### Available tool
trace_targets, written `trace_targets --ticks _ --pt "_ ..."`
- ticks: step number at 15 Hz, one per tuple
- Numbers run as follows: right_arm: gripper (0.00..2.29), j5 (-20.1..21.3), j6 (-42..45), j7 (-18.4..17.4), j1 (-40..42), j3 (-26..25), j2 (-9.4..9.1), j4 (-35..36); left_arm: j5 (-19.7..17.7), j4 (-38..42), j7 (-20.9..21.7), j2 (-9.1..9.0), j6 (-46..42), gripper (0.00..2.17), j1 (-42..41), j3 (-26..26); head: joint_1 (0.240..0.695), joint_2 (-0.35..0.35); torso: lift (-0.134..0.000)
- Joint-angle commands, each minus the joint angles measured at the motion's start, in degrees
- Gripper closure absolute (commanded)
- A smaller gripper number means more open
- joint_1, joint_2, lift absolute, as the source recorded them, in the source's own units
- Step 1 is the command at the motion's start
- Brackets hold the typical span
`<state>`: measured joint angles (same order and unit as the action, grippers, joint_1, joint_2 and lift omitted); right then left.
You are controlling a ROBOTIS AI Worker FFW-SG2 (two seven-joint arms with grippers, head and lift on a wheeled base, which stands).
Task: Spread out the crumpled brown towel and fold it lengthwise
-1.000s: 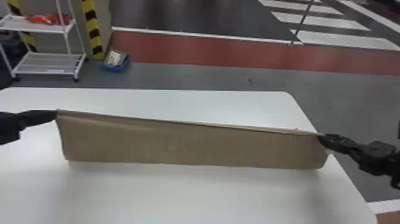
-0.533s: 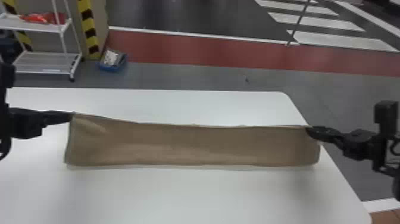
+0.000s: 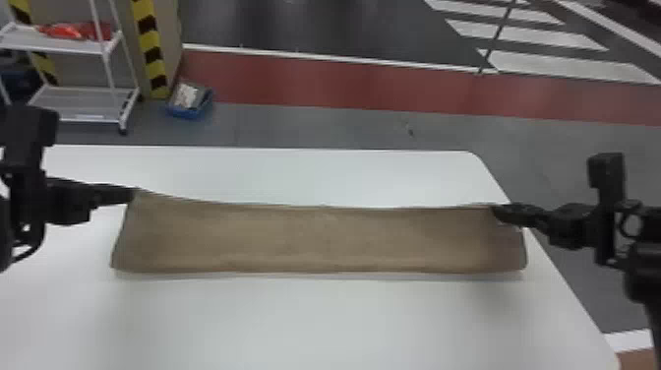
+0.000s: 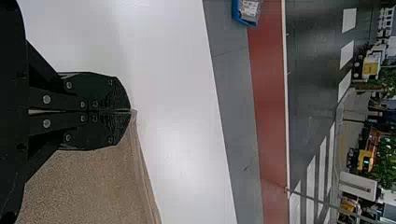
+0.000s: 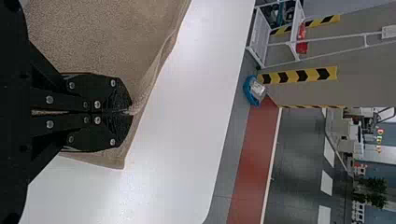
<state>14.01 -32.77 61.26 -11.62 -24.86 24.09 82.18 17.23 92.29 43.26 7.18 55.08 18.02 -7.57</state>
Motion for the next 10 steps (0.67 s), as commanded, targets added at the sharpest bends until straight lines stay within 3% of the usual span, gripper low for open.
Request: trace_targets --ticks 1,6,10 --pt "1.31 0.4 -0.6 0.0 -1.0 0.2 0.26 -0.8 0.3 -1.3 -0.1 0.11 -0.8 1.34 0.6 0.0 0.695 -0.195 -0.124" --pt "1.31 0.8 -0.9 0.0 -2.4 0.3 0.52 -1.8 0.4 -2.7 -0.6 0.29 -2.2 1.34 1.0 0.0 0.695 -0.193 -0.124" --pt "1.31 3.7 -0.6 -0.8 -4.8 2.0 0.43 -5.5 0.6 -3.6 -0.7 0.29 -2.6 1.34 1.4 0.4 0.695 -0.193 -0.124"
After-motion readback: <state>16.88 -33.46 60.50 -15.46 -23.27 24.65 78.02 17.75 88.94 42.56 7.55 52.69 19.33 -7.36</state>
